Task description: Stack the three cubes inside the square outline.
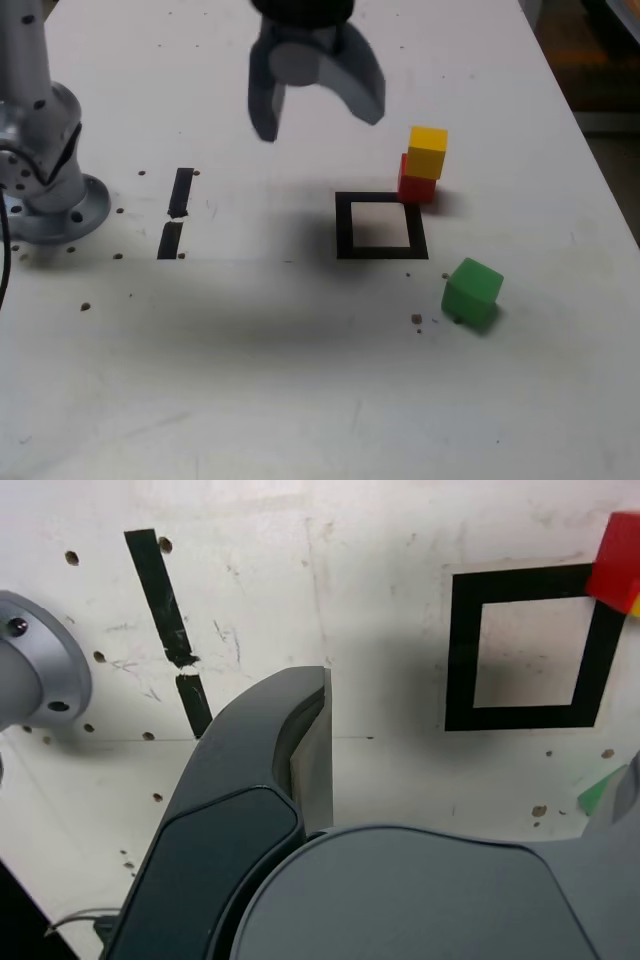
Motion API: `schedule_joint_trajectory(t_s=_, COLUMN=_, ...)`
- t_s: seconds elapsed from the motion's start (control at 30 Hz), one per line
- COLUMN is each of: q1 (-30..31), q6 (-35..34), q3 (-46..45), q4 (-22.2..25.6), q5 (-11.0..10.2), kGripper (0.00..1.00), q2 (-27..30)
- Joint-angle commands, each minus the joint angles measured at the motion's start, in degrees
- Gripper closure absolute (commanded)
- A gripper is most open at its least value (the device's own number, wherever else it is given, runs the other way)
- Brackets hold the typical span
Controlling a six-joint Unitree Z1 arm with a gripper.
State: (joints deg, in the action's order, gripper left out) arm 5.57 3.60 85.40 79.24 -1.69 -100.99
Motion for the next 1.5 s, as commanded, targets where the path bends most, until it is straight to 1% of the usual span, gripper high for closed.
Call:
schedule_joint_trajectory(t_s=0.0, q1=-0.8, q6=2.4, q3=4.3, q4=1.9, q5=0.1, kGripper=0.02, q2=-1.6)
schedule_joint_trajectory(t_s=0.2, q1=-2.4, q6=7.8, q3=11.8, q4=5.6, q5=0.5, kGripper=0.02, q2=-5.4)
schedule_joint_trajectory(t_s=0.37, q1=-3.6, q6=10.7, q3=14.7, q4=7.3, q5=0.6, kGripper=0.02, q2=-8.1)
schedule_joint_trajectory(t_s=0.57, q1=-4.6, q6=12.7, q3=16.9, q4=7.5, q5=0.6, kGripper=0.02, q2=-11.1)
schedule_joint_trajectory(t_s=0.87, q1=-5.0, q6=14.0, q3=19.8, q4=7.2, q5=0.6, kGripper=0.02, q2=-15.6)
schedule_joint_trajectory(t_s=1.47, q1=-4.4, q6=14.6, q3=23.0, q4=7.0, q5=-0.8, kGripper=0.03, q2=-21.0)
